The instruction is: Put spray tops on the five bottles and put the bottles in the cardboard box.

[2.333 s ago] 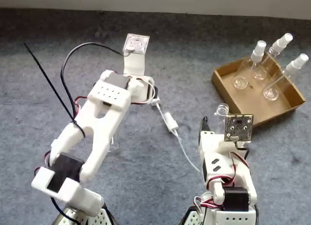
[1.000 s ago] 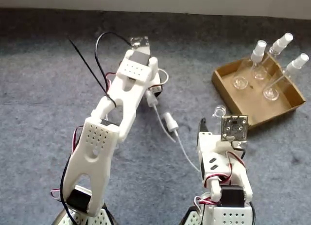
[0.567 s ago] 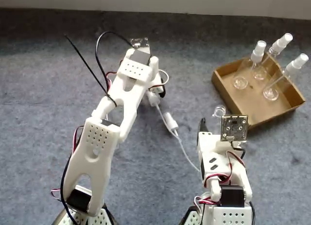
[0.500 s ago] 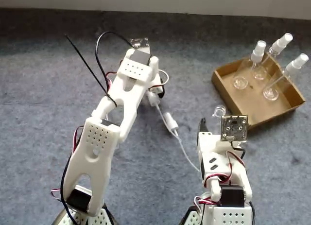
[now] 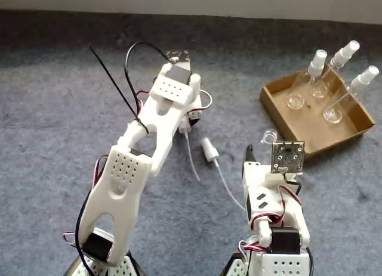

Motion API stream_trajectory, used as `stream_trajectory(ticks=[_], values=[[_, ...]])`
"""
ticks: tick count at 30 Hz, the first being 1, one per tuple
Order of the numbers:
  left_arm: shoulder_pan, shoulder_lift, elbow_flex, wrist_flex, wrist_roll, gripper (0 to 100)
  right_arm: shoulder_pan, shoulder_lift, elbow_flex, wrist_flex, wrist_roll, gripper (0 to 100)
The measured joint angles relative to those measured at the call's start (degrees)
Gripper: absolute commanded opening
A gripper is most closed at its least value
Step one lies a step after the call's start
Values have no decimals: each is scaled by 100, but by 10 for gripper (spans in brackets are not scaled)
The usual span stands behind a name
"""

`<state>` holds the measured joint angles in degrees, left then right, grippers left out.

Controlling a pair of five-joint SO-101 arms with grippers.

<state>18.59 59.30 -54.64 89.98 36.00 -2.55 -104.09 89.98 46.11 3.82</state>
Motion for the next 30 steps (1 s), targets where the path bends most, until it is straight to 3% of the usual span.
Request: stream_trajectory(ticks=[5,20,26,30], values=[[18,62,-62,18,0,2,0,0,0,0,0,127],[44,141,-1618,967,-9,10,-9,0,325,-352,0,127],[53,-589,-1618,1002,-9,10,-9,0,554,-1116,0,127],[141,-1530,-932,1011,-211,10,-9,0,554,-1301,0,127]])
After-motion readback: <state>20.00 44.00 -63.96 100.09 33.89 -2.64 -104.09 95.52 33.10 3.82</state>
